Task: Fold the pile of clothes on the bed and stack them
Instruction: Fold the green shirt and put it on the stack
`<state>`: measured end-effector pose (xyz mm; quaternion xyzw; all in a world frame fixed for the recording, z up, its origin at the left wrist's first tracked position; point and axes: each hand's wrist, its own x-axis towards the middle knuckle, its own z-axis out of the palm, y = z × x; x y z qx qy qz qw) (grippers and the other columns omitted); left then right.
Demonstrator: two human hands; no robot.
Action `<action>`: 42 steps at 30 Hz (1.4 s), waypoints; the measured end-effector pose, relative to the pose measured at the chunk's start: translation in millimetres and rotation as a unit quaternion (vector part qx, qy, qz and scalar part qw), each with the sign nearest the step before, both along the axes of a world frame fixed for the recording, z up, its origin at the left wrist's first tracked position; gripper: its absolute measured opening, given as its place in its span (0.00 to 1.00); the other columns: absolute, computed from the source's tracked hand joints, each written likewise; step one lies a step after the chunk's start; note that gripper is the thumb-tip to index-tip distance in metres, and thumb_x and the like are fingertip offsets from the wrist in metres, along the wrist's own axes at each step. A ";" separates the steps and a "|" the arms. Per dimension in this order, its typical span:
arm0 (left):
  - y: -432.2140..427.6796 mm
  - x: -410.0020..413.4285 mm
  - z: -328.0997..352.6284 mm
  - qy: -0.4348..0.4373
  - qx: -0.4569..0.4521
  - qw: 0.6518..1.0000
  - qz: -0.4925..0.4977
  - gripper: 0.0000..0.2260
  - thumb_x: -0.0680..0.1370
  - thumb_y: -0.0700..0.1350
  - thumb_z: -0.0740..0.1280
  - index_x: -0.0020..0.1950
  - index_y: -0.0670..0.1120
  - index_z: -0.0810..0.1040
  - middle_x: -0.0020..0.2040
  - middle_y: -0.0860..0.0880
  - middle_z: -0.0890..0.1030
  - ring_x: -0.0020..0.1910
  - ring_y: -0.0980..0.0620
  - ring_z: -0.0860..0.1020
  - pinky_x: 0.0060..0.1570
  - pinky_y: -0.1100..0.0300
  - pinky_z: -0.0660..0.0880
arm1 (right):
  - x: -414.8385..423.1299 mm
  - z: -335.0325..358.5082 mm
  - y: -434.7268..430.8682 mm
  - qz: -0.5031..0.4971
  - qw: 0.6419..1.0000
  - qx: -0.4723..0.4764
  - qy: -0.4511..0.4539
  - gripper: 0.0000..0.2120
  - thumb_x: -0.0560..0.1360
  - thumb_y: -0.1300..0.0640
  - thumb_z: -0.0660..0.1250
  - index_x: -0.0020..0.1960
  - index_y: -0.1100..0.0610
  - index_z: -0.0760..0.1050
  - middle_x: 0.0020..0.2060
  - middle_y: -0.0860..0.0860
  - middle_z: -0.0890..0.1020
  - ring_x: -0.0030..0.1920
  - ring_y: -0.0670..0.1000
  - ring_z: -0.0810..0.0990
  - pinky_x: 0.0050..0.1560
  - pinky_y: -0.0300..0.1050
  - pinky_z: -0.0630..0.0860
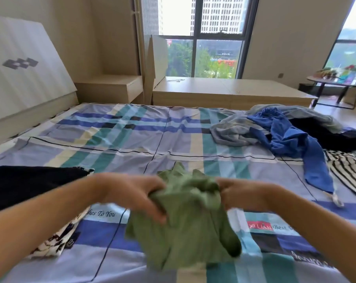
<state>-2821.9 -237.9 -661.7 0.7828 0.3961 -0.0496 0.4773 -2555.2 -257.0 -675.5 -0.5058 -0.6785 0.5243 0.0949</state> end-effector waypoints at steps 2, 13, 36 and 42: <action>33.2 5.4 12.3 -0.063 0.015 0.992 0.111 0.14 0.74 0.39 0.75 0.58 0.42 0.80 0.54 0.45 0.85 0.53 0.47 0.84 0.56 0.53 0.80 | -3.0 4.2 36.8 -0.083 0.994 0.065 0.021 0.08 0.78 0.57 0.67 0.56 0.57 0.77 0.53 0.59 0.82 0.52 0.59 0.82 0.52 0.52 0.80; 59.7 52.3 -142.4 0.148 0.344 0.925 0.067 0.31 0.83 0.60 0.55 0.82 0.50 0.50 0.82 0.50 0.48 0.81 0.50 0.45 0.79 0.48 0.47 | -56.2 -127.9 75.5 -0.118 0.933 0.263 -0.217 0.28 0.83 0.47 0.57 0.80 0.51 0.55 0.79 0.54 0.59 0.79 0.55 0.57 0.77 0.54 0.53; 8.2 15.3 -156.1 0.008 0.232 0.931 0.282 0.10 0.74 0.51 0.74 0.38 0.52 0.75 0.36 0.56 0.75 0.36 0.56 0.74 0.33 0.66 0.65 | -5.7 -149.5 -3.2 -0.223 0.960 0.138 -0.093 0.21 0.67 0.54 0.79 0.30 0.53 0.66 0.26 0.46 0.68 0.28 0.46 0.67 0.31 0.41 0.65; 25.3 -20.6 -136.5 -0.098 0.139 0.950 0.262 0.15 0.66 0.58 0.73 0.44 0.49 0.85 0.42 0.46 0.86 0.43 0.49 0.83 0.50 0.50 0.77 | 11.0 -137.7 2.6 -0.273 0.947 0.136 0.101 0.11 0.68 0.68 0.77 0.38 0.57 0.77 0.31 0.53 0.77 0.33 0.48 0.73 0.37 0.41 0.70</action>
